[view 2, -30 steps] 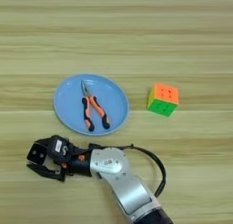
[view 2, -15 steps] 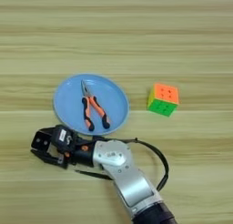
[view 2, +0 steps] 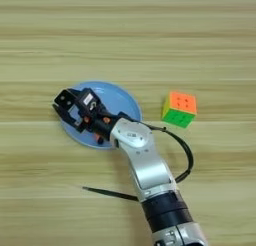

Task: Move the objects on the table

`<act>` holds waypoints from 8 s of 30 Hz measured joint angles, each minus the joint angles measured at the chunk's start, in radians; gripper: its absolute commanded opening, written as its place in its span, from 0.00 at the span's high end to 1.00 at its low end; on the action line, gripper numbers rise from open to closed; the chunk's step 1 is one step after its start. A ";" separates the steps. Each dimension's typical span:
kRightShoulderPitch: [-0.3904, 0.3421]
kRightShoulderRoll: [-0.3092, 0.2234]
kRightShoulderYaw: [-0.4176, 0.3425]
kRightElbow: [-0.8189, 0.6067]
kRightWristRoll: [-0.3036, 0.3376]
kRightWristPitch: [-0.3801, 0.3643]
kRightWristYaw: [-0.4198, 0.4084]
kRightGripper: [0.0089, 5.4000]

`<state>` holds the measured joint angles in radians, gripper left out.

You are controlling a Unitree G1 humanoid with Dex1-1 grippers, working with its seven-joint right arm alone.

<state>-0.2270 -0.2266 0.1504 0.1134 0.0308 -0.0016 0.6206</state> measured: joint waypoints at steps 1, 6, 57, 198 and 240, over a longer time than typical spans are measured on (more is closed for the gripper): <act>-0.010 0.003 -0.009 0.018 -0.004 0.009 -0.020 0.54; -0.043 0.005 -0.040 0.091 -0.021 0.037 -0.084 0.54; -0.066 0.032 -0.056 0.117 0.008 0.177 -0.061 0.16; 0.177 -0.169 -0.184 -0.515 0.267 0.251 0.149 0.09; 0.439 -0.427 -0.086 -0.243 0.117 -0.126 0.664 0.01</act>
<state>0.2125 -0.6540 0.0647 -0.1295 0.1477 -0.1272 1.2850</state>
